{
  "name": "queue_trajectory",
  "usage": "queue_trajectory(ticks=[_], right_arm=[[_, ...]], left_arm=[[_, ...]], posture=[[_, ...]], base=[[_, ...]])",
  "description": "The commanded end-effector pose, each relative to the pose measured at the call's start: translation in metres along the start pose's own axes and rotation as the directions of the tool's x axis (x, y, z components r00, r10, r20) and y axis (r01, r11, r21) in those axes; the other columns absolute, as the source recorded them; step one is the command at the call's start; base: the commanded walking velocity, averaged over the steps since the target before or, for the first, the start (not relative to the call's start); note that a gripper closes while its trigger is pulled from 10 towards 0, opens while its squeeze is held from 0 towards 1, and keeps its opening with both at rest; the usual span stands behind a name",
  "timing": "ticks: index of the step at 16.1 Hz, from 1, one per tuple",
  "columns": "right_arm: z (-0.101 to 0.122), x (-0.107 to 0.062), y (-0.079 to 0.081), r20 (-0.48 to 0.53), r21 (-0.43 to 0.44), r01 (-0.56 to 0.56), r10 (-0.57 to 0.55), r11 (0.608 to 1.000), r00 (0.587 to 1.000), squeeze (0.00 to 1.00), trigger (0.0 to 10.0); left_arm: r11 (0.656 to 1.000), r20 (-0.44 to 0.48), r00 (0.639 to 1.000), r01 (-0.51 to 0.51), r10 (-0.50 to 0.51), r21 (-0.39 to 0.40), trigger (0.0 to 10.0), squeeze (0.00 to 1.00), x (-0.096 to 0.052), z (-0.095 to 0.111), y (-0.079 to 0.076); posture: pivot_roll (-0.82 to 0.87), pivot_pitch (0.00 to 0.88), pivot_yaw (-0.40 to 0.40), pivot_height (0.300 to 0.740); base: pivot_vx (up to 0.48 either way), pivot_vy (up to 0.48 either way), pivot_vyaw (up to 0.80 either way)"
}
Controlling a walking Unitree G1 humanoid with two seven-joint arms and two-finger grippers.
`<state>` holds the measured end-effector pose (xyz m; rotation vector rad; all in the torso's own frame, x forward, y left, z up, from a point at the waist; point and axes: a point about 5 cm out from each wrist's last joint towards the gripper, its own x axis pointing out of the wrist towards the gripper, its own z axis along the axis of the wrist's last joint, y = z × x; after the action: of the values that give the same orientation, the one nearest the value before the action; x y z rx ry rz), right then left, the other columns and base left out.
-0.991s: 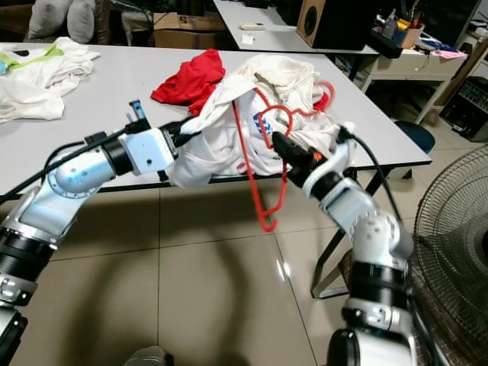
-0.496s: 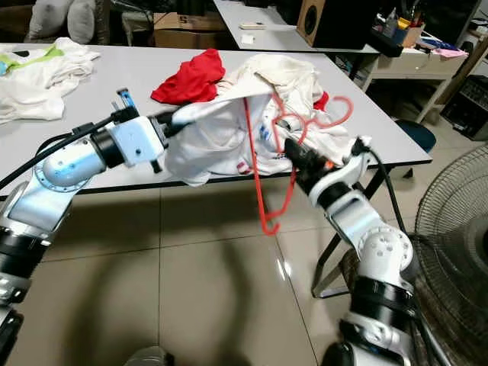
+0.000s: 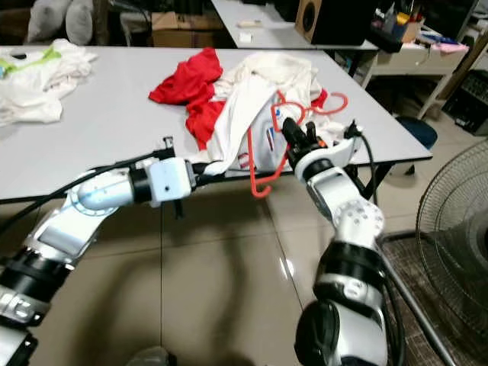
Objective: Hang hanger
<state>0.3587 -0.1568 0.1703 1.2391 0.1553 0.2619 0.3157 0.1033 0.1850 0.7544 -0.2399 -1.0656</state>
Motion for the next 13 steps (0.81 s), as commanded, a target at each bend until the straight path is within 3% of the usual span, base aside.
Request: queue_trajectory(ticks=[1, 2, 5, 7, 8, 9, 11, 13], right_arm=[[0.011, 0.003, 0.006, 0.064, -0.007, -0.002, 0.002, 1.000, 0.998, 0.00, 10.0], [0.012, 0.006, 0.005, 0.083, 0.015, 0.008, -0.009, 1.000, 0.997, 0.00, 10.0], [0.011, 0.014, 0.005, 0.107, 0.027, 0.022, -0.024, 0.999, 0.994, 0.00, 10.0], [0.011, 0.022, 0.007, 0.134, 0.070, 0.027, -0.037, 0.997, 0.990, 0.00, 10.0], [0.011, 0.023, 0.007, 0.135, 0.068, 0.028, -0.038, 0.997, 0.990, 0.00, 10.0], [0.010, 0.026, 0.006, 0.148, 0.085, 0.037, -0.049, 0.996, 0.988, 0.00, 10.0], [0.010, 0.027, 0.006, 0.152, 0.094, 0.040, -0.054, 0.995, 0.987, 0.00, 10.0], [0.004, 0.033, 0.008, 0.143, 0.068, 0.050, -0.060, 0.996, 0.988, 0.00, 10.0]], left_arm=[[0.996, 0.042, 0.999, -0.001, 0.005, -0.086, 0.0, 0.00, 0.001, 0.007, 0.004], [0.981, 0.089, 0.995, 0.054, -0.038, -0.188, 0.0, 0.00, 0.001, 0.013, -0.001], [0.949, 0.154, 0.983, 0.137, -0.096, -0.282, 0.0, 0.00, 0.004, 0.021, -0.009], [0.902, 0.201, 0.967, 0.224, -0.159, -0.368, 0.0, 0.00, 0.010, 0.028, -0.020], [0.901, 0.199, 0.967, 0.226, -0.160, -0.371, 0.0, 0.00, 0.011, 0.028, -0.021], [0.865, 0.237, 0.959, 0.247, -0.155, -0.436, 0.0, 0.00, 0.014, 0.033, -0.022], [0.850, 0.263, 0.954, 0.255, -0.144, -0.461, 0.0, 0.00, 0.016, 0.037, -0.023], [0.811, 0.272, 0.959, 0.217, -0.074, -0.543, 0.0, 0.00, 0.030, 0.040, -0.021]], posture=[[0.05, 0.000, -0.064, 0.740], [0.05, 0.000, -0.064, 0.740], [0.05, 0.000, -0.062, 0.740], [0.05, 0.000, -0.060, 0.740], [0.05, 0.000, -0.060, 0.740], [0.05, 0.000, -0.060, 0.740], [0.06, 0.000, -0.062, 0.740], [0.06, 0.000, -0.065, 0.740]], base=[[0.000, 0.000, 0.00], [0.000, 0.000, 0.00], [0.000, 0.000, 0.00], [0.000, 0.000, 0.00], [0.000, 0.000, 0.00], [0.000, 0.000, 0.00], [0.000, 0.000, 0.00], [0.000, 0.000, 0.00]])
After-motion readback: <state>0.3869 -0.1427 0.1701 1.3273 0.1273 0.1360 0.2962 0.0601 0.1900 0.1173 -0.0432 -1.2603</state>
